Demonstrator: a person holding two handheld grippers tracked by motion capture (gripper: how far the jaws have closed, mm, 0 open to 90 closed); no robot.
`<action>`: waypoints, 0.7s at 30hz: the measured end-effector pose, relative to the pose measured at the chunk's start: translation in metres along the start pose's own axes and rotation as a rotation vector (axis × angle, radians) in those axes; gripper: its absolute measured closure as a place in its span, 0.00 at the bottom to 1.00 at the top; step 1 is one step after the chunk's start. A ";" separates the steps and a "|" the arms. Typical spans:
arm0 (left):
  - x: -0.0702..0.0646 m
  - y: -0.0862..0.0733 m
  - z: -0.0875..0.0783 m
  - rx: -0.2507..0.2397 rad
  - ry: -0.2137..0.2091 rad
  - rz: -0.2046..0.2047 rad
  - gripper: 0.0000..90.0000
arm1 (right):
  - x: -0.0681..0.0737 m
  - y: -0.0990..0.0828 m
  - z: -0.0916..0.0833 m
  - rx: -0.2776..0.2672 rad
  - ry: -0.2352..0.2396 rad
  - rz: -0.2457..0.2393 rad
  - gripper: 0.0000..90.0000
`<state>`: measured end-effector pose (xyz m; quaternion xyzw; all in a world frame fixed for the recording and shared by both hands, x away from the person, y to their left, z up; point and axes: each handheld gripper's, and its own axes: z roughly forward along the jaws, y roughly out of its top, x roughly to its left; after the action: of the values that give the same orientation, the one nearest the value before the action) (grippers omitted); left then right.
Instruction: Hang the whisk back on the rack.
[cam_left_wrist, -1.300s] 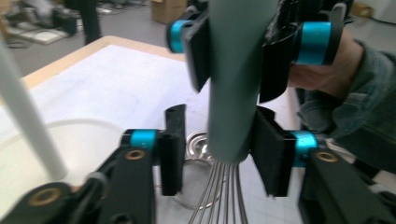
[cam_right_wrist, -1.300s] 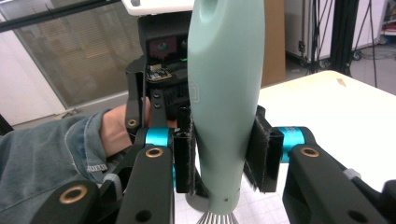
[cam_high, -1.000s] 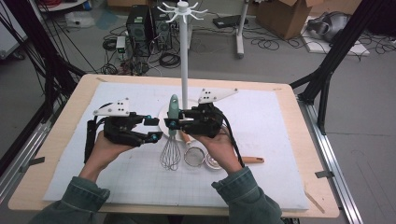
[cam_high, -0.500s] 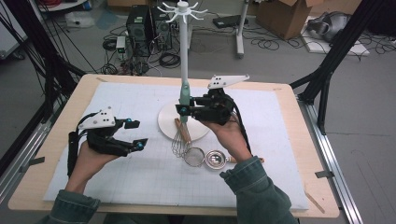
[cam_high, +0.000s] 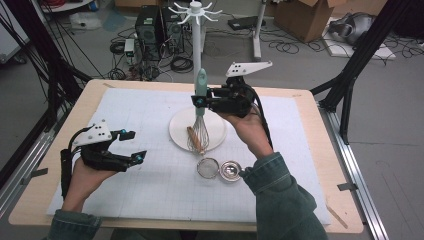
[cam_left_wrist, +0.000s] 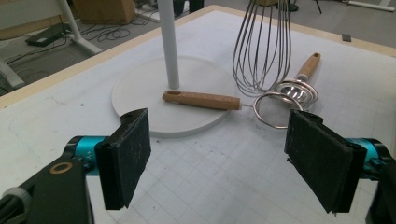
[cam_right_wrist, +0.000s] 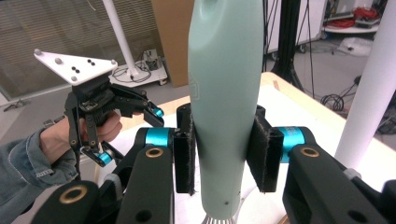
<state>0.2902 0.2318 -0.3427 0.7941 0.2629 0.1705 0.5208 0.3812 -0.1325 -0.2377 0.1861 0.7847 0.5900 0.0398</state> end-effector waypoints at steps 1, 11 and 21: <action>0.000 0.000 -0.001 -0.003 0.008 0.003 0.25 | 0.000 0.001 0.000 0.000 0.001 -0.004 0.74; 0.004 -0.006 -0.004 0.013 0.038 -0.006 0.22 | -0.004 0.023 -0.003 0.002 0.002 -0.021 0.74; 0.009 -0.008 -0.009 0.003 0.050 -0.016 0.19 | -0.006 0.045 -0.002 0.006 -0.008 -0.041 0.74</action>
<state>0.2904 0.2461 -0.3463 0.7882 0.2825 0.1855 0.5143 0.3976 -0.1259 -0.1956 0.1723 0.7899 0.5860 0.0544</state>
